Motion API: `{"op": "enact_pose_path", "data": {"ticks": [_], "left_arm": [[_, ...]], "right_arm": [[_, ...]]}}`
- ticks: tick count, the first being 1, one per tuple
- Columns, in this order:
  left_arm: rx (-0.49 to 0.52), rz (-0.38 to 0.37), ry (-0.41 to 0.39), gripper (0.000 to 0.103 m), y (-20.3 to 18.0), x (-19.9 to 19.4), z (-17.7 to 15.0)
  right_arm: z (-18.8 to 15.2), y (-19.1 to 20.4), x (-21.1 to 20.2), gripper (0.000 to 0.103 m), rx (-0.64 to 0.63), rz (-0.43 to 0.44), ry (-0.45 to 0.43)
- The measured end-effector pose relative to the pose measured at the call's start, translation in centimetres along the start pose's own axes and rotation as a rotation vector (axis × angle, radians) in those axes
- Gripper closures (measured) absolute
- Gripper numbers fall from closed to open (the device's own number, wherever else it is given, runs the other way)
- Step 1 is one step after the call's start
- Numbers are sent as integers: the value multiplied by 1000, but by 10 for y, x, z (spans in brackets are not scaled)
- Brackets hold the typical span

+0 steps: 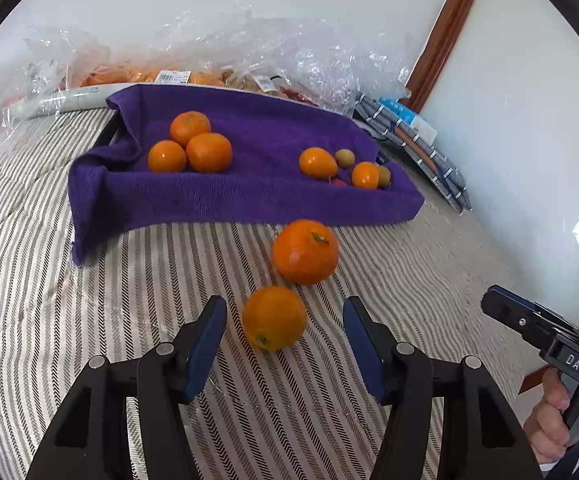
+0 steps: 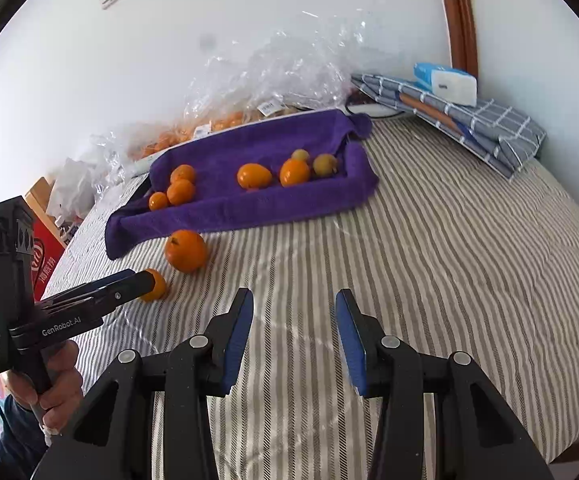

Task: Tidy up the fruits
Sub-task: 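Grasp an orange with the left gripper while the right gripper grasps another orange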

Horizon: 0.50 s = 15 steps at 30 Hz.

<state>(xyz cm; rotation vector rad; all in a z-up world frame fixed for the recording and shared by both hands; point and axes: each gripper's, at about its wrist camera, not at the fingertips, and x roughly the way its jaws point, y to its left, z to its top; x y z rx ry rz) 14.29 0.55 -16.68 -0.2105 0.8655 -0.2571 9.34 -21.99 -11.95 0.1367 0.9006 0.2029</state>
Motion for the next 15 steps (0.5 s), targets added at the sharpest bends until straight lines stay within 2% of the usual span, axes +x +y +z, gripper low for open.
{"op": "enact_pose_path", "data": {"ticks": [3, 4, 8, 10, 15], "left_arm": [[-4, 1, 27, 59, 1, 7, -1], [-2, 10, 30, 69, 0, 8, -1], [7, 15, 8, 70, 8, -4, 1], [2, 44, -18, 70, 18, -16, 2], [-59, 98, -52, 70, 49, -40, 3]], "right_arm": [[-6, -5, 2, 60, 23, 12, 11], [-7, -6, 4, 60, 27, 14, 12], [-9, -2, 14, 60, 34, 11, 21], [-8, 7, 21, 60, 26, 19, 32], [-2, 38, 34, 60, -60, 39, 13]]}}
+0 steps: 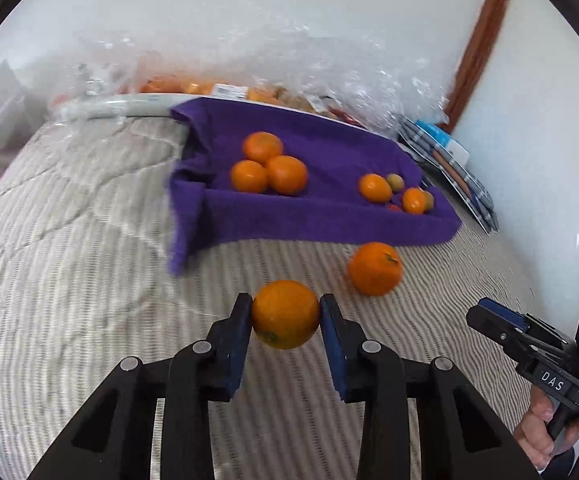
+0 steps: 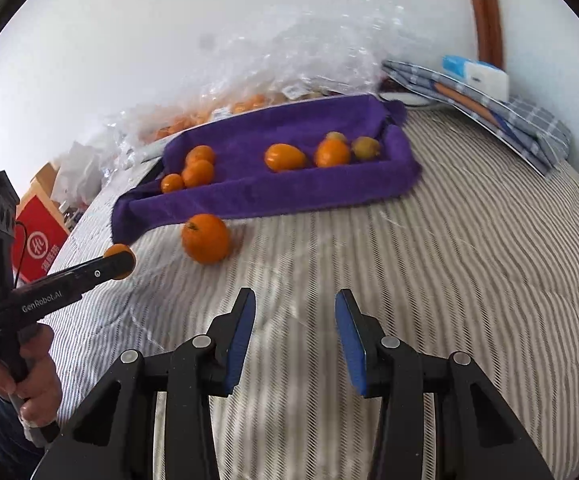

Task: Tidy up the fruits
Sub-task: 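Grasp an orange with the left gripper while the right gripper grasps another orange, then carry both oranges onto the purple towel and open both grippers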

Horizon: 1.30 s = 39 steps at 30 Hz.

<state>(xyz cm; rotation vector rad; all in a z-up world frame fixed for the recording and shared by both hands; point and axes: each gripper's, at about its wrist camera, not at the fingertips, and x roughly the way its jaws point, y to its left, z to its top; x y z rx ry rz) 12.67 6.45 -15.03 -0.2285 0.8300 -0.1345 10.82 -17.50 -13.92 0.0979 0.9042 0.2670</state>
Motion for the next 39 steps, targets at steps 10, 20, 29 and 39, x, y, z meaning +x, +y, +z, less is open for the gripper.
{"op": "enact_pose_path", "data": {"ticks": [10, 20, 29, 39], "left_arm": [[-77, 61, -33, 70, 52, -19, 6], [-109, 65, -9, 70, 78, -19, 8], [-117, 1, 5, 70, 60, -13, 11], [-55, -40, -17, 70, -1, -23, 23]], "right_arm": [[25, 52, 61, 47, -83, -10, 67], [39, 77, 93, 53, -124, -74, 89], [32, 74, 68, 61, -146, -120, 42], [37, 37, 1, 61, -101, -142, -31]]}}
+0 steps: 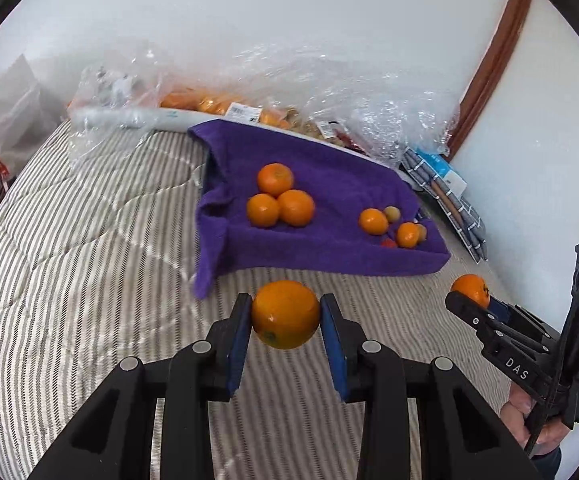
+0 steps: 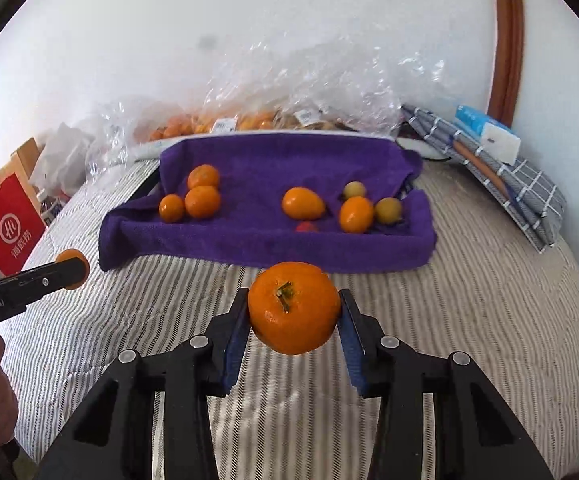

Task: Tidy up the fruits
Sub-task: 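Carry both oranges onto the purple towel and open both grippers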

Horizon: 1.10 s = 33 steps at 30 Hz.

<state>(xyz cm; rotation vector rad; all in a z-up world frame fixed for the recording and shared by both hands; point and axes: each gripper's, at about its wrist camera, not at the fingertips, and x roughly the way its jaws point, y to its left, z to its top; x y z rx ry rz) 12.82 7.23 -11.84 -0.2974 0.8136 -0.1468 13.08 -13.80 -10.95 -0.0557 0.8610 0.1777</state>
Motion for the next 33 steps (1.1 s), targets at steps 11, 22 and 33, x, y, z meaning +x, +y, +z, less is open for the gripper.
{"op": "enact_pose_path", "data": {"ticks": [11, 22, 33], "left_arm": [[33, -5, -36, 70, -31, -2, 35], [40, 56, -58, 70, -20, 27, 90], [47, 41, -11, 70, -24, 112, 138]], "right_arm": [[26, -40, -13, 61, 60, -17, -28], [73, -61, 16, 61, 87, -35, -61], [124, -81, 89, 61, 62, -28, -69]]}}
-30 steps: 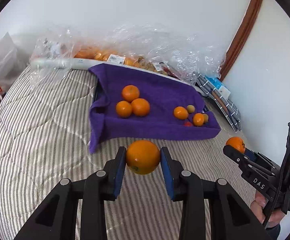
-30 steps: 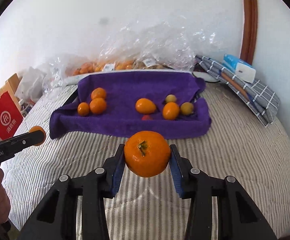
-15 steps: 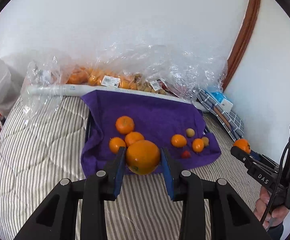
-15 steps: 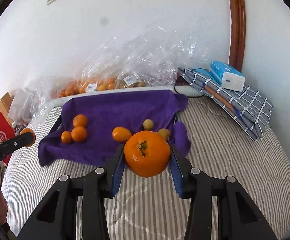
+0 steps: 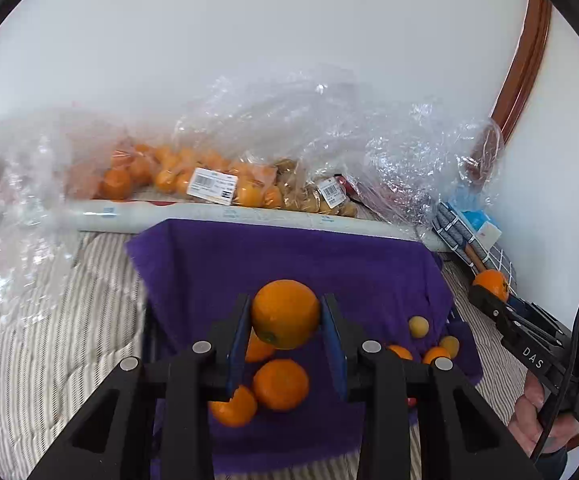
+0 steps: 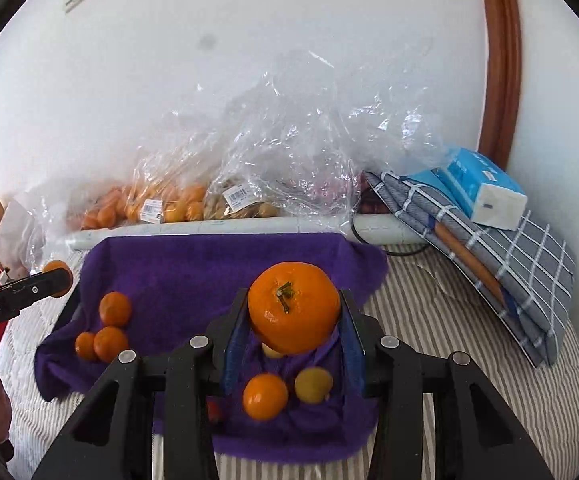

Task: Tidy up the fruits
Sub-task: 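Carry both oranges onto the purple towel and open both grippers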

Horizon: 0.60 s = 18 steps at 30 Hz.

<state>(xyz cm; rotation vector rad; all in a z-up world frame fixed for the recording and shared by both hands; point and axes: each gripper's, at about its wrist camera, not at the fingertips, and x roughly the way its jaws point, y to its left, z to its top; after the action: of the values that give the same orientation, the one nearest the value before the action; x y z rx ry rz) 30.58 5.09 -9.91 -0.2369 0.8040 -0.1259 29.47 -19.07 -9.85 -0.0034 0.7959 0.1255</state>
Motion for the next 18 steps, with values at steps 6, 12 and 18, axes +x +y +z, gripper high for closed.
{"op": "enact_pose_path", "data": {"ticks": [6, 12, 18], "left_arm": [[29, -29, 88, 70, -11, 50, -3], [48, -34, 126, 70, -15, 64, -19], [29, -47, 141, 65, -15, 50, -24]], "right_arm": [[-1, -5, 46, 61, 0, 31, 65], [-16, -6, 71, 61, -12, 20, 141], [-21, -4, 57, 56, -10, 10, 127]]}}
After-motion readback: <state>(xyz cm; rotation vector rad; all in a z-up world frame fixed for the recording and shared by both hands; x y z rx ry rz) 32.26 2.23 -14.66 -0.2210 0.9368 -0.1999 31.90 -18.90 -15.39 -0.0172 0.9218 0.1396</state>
